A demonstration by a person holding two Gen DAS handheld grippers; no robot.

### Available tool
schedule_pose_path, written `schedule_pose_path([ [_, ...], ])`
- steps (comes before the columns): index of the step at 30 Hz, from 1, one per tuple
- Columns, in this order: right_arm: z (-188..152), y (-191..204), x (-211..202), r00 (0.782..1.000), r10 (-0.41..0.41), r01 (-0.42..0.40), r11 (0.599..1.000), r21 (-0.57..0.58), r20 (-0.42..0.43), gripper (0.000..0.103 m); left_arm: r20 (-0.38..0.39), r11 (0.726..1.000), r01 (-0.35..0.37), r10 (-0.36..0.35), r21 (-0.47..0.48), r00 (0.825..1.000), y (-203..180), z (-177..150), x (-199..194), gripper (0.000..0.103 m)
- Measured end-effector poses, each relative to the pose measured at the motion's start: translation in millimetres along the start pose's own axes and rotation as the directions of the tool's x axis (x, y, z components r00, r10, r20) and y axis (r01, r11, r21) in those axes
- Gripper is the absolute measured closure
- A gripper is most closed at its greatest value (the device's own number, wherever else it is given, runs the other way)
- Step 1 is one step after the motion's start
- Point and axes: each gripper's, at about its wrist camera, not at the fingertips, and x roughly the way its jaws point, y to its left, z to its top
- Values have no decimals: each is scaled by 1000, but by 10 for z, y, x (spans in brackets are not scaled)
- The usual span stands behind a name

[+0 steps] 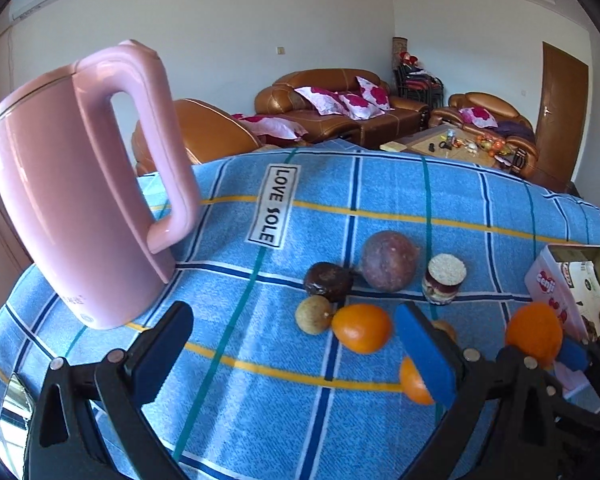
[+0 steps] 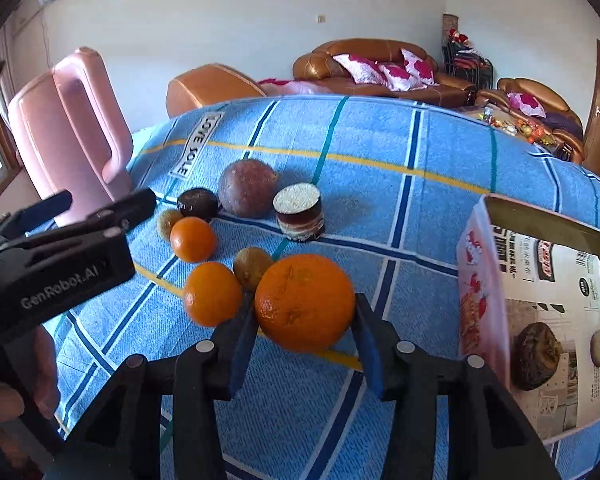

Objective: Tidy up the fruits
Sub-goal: 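Grasp a large orange with the right tool while the left tool grasps another orange, then carry the orange with the right tool while the left tool carries its orange over the tin box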

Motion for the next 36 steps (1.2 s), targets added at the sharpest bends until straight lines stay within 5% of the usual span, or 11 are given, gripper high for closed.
schedule_pose_path([
  [6,-42,-217,-293,993,-34,27,998,64,112,55,-100,975,213,-206,57,973,-317,-113,48,15],
  [15,-28,-282,-302,993,-39,29,996,83,114,54,-203,964,244,-219,105,954,-550,-260,216,39],
  [19,-27,-260,-277,993,-36,28,997,75,111,54,-196,964,258,-242,61,950,-485,-244,210,47],
  [21,-31,-255,-263,994,-35,27,997,73,107,54,-193,959,275,-258,67,947,-490,-256,184,64],
  [23,-31,-254,-261,993,-36,28,997,73,108,54,-189,961,267,-249,77,950,-506,-258,169,64],
  [30,-52,-227,-343,986,-59,51,997,53,154,54,-15,980,197,-197,20,980,-285,-135,-48,64],
  [36,-45,-214,-500,962,-119,114,993,34,245,55,124,973,169,-150,-159,981,92,-29,-200,64],
])
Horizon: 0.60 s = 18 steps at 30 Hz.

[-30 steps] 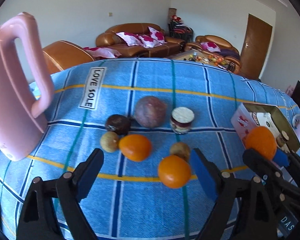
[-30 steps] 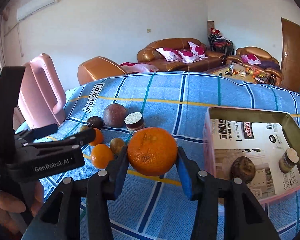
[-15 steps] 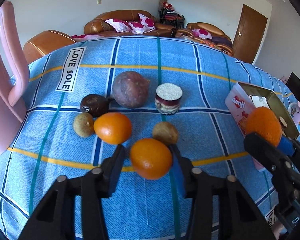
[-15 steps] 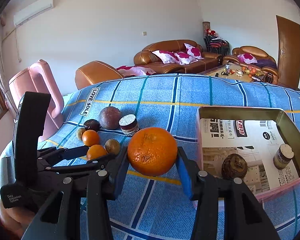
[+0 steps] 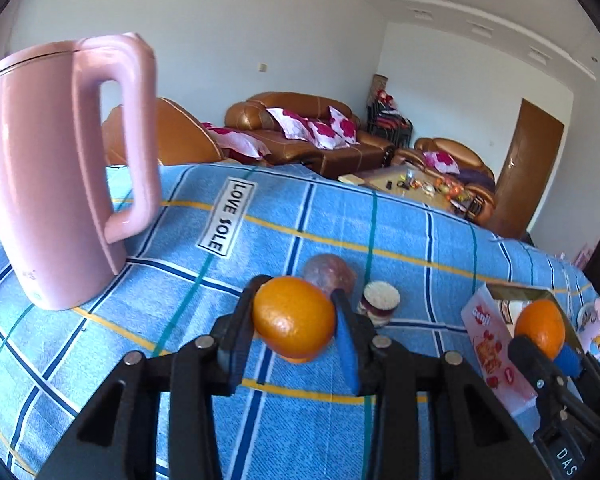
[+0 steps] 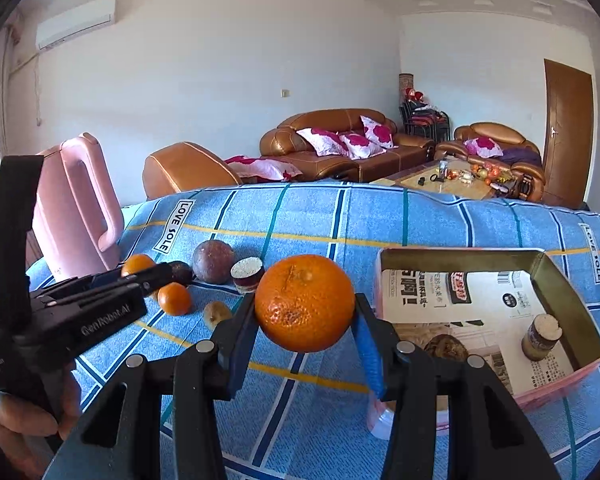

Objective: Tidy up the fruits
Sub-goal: 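Carry the orange with the right tool while the left tool carries its orange over the tin box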

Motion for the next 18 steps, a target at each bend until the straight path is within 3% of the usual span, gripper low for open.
schedule_pose_path([
  [5,5,9,15,1000,-11,11,1000,-17,4,55,41,997,-71,72,-29,997,47,22,-4,64],
  [10,-3,7,16,1000,-14,14,1000,-20,3,55,66,988,-123,116,97,991,-200,-85,14,64],
  [18,-6,43,42,1000,-21,21,999,-30,-1,54,43,982,-93,87,166,995,-409,-182,33,64],
])
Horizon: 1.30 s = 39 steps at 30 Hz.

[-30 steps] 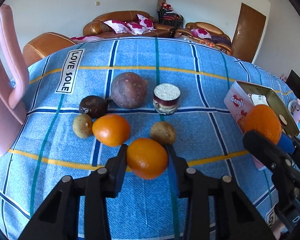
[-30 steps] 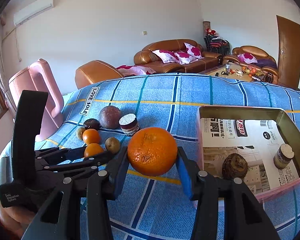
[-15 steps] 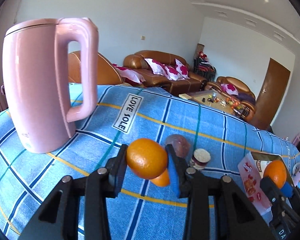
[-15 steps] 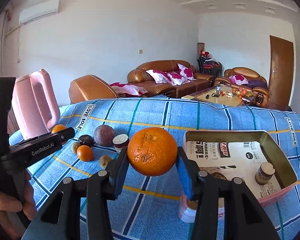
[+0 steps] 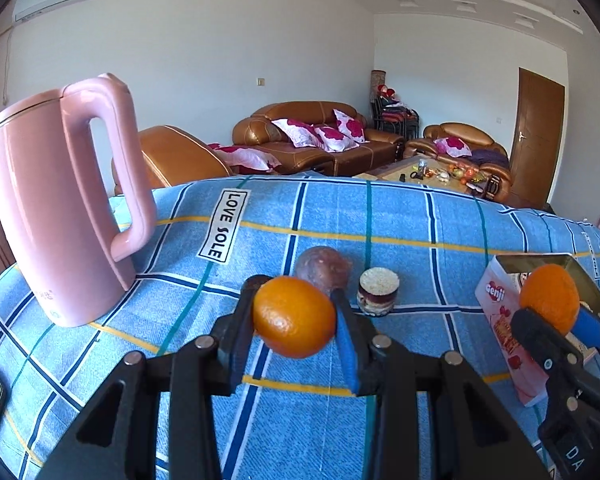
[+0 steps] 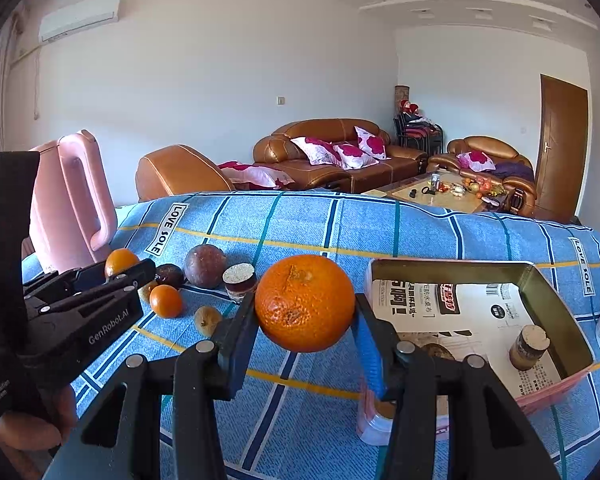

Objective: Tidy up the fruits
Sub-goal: 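Carry the orange with the right tool while the left tool carries its orange over the tin box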

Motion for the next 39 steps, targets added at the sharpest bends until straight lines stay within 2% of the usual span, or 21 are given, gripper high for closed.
schedule_pose_path([
  [11,-20,-56,-22,1000,-17,17,1000,4,-8,54,27,999,-32,31,36,999,-107,-20,-70,64],
  [39,-96,-361,-209,998,-67,67,998,-1,-1,54,28,997,-20,17,80,999,-523,-142,-272,64],
])
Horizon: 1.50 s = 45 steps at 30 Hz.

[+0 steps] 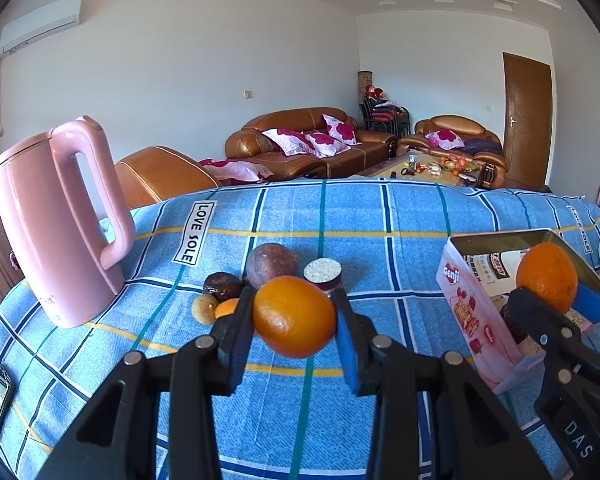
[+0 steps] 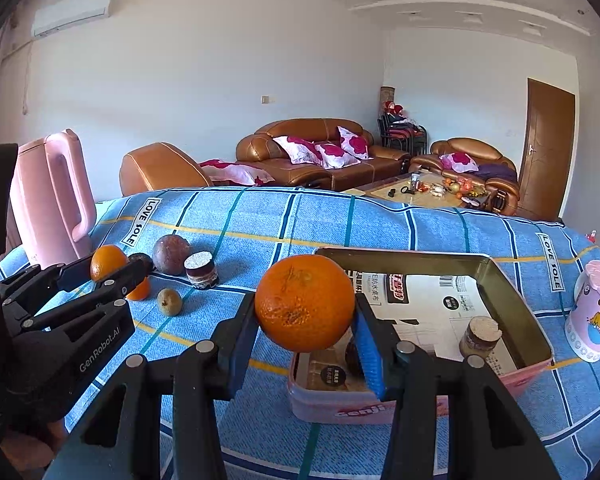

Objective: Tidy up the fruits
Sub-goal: 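Carry the orange with the right tool while the left tool carries its orange over the tin box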

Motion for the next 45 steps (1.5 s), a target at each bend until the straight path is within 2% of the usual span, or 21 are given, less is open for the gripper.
schedule_pose_path([
  [11,-24,-279,-70,999,-35,35,999,7,4,54,0,999,12,-12,36,1000,-271,5,-45,64],
  [26,-17,-728,-99,992,-122,122,992,24,13,54,4,996,64,-64,67,998,-680,39,-89,64],
  [36,11,-1072,-87,976,-215,215,976,28,17,55,1,991,108,-108,78,994,-941,97,-36,64],
  [45,41,-1361,-14,968,-250,250,964,89,-12,54,-37,977,185,-182,102,983,-1330,189,109,64],
])
